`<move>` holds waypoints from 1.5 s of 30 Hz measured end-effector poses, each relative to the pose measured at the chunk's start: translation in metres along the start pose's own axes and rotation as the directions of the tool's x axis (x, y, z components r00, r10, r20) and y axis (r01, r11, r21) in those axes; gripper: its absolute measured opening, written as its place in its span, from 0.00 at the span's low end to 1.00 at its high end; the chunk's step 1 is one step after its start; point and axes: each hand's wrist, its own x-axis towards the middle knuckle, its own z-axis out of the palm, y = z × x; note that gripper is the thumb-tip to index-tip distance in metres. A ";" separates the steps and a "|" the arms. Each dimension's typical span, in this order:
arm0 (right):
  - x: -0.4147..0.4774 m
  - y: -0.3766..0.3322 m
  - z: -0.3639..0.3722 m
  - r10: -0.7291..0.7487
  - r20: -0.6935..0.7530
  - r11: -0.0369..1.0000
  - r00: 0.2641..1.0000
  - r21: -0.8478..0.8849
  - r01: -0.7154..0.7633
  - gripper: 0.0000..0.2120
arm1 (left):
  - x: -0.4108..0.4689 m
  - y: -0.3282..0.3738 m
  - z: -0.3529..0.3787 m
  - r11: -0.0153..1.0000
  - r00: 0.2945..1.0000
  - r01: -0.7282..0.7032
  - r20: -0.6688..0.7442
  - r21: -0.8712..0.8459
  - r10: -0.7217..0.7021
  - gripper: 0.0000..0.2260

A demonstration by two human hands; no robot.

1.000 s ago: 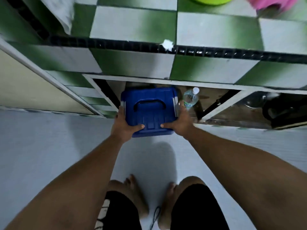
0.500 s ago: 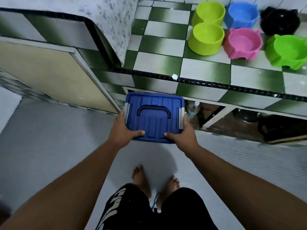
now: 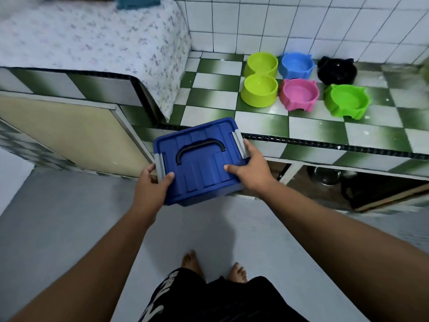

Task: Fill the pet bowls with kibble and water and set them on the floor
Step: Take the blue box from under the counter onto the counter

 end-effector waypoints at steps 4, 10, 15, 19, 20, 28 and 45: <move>0.018 -0.030 -0.022 -0.039 0.074 0.993 0.996 -0.110 0.047 0.47 | -0.003 0.005 0.008 0.990 0.997 0.069 -0.012 -0.126 -0.071 0.14; 0.087 -0.063 -0.043 -0.030 0.167 0.902 0.985 -0.420 0.099 0.59 | 0.008 0.028 0.017 0.942 0.988 0.157 0.060 -0.295 -0.145 0.16; 0.135 -0.120 -0.043 -0.031 0.265 0.779 0.964 -0.598 0.189 0.51 | 0.024 0.054 0.024 0.909 0.980 0.193 0.126 -0.369 -0.156 0.09; 0.191 -0.164 -0.039 -0.038 0.327 0.682 0.944 -0.682 0.263 0.48 | 0.056 0.076 0.035 0.887 0.973 0.208 0.184 -0.413 -0.142 0.13; 0.206 -0.174 -0.038 -0.030 0.343 0.648 0.939 -0.708 0.279 0.47 | 0.064 0.082 0.040 0.886 0.972 0.200 0.202 -0.417 -0.124 0.14; 0.311 -0.230 -0.014 0.014 0.387 0.550 0.922 -0.773 0.316 0.47 | 0.139 0.132 0.092 0.819 0.952 0.261 0.277 -0.511 -0.131 0.17; 0.410 -0.198 -0.018 -0.073 0.333 0.555 0.940 -0.770 0.316 0.42 | 0.216 0.172 0.157 0.770 0.925 0.352 0.326 -0.533 -0.197 0.16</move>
